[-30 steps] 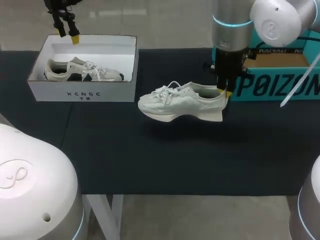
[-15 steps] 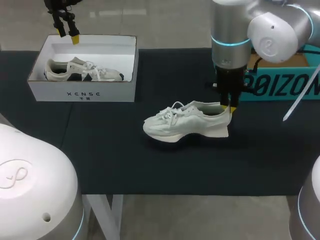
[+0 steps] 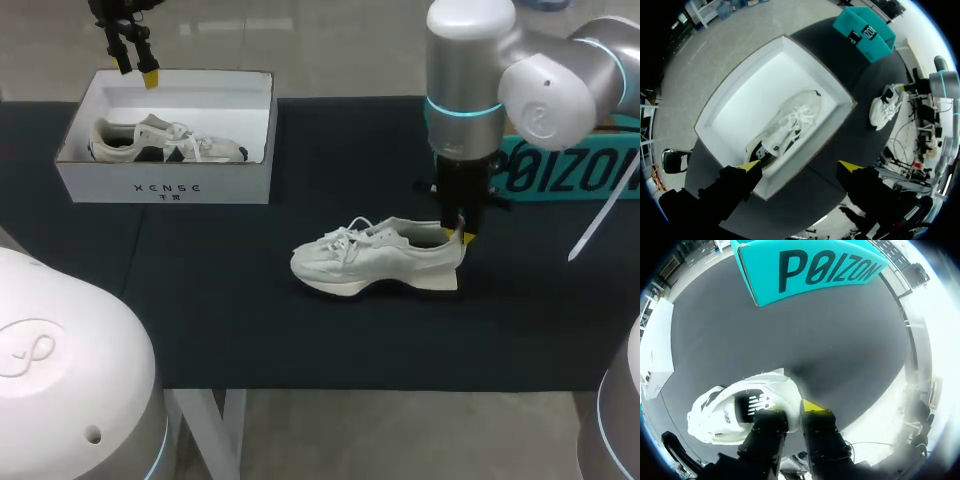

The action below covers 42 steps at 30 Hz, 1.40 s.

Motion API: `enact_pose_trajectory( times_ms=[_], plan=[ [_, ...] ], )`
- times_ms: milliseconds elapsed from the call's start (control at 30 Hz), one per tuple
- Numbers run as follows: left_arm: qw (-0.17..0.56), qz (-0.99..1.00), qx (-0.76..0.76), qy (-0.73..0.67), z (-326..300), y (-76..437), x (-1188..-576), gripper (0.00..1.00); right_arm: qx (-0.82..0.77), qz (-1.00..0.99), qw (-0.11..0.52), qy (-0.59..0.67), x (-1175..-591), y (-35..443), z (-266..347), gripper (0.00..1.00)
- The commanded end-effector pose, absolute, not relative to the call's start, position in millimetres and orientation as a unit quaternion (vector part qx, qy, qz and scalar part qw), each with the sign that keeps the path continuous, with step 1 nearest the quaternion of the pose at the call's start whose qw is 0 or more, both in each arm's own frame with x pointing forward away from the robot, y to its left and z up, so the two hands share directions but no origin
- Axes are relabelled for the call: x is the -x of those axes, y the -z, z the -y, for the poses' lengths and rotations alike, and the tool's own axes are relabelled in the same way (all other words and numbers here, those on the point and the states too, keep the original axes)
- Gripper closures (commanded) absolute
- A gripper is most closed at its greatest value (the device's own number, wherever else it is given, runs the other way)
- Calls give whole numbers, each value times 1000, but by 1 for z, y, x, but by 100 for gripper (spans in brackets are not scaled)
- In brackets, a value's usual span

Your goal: Take the shoe out of the shoebox, open the shoe tongue, remove and reinsert the insole, then place the shoe into the shoebox

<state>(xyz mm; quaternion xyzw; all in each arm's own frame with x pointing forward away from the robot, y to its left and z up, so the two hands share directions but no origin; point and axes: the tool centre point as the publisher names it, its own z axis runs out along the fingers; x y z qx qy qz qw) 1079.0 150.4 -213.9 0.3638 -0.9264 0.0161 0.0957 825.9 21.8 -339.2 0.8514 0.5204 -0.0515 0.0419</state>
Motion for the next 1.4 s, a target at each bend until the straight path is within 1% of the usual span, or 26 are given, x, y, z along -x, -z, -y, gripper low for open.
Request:
enact_pose_trajectory(
  times_ms=[33,200,333,500,600,667,733,767,1200,1233,1267,1367,1400],
  plan=[
    [97,927,-363,-15,-151,214,-1080,0,-862,-503,41,51,-824,335,-23,0],
    [97,927,-363,-15,-151,214,-1080,0,-863,-501,45,39,-819,329,-29,0],
    [97,927,-363,-15,-151,214,-1080,0,-855,-516,59,-9,-823,311,-42,0],
    [97,927,-363,-15,-151,214,-1080,0,-832,-540,77,-102,-829,291,-55,0],
    [97,927,-363,-15,-151,214,-1080,0,-780,-593,64,-187,-831,280,-60,0],
    [97,927,-363,-15,-151,214,-1080,0,-736,-637,56,-221,-832,274,-64,0],
    [97,927,-363,-15,-151,214,-1080,0,-667,-697,45,-259,-834,262,-74,0],
    [97,927,-363,-15,-151,214,-1080,0,-664,-702,34,-256,-836,260,-75,0],
    [97,927,-363,-15,-151,214,-1080,0,-664,-702,34,-256,-836,260,-75,0],
    [97,927,-363,-15,-151,214,-1080,0,-615,-738,15,-277,-839,262,-77,0],
    [97,927,-363,-15,-151,214,-1080,0,-587,-758,16,-283,-838,262,-77,0],
    [97,927,-363,-15,-151,214,-1080,0,-519,-796,-15,-311,-827,263,-63,0],
    [97,927,-363,-15,-151,214,-1080,0,-521,-801,-27,-296,-821,262,-55,0]
  ],
)
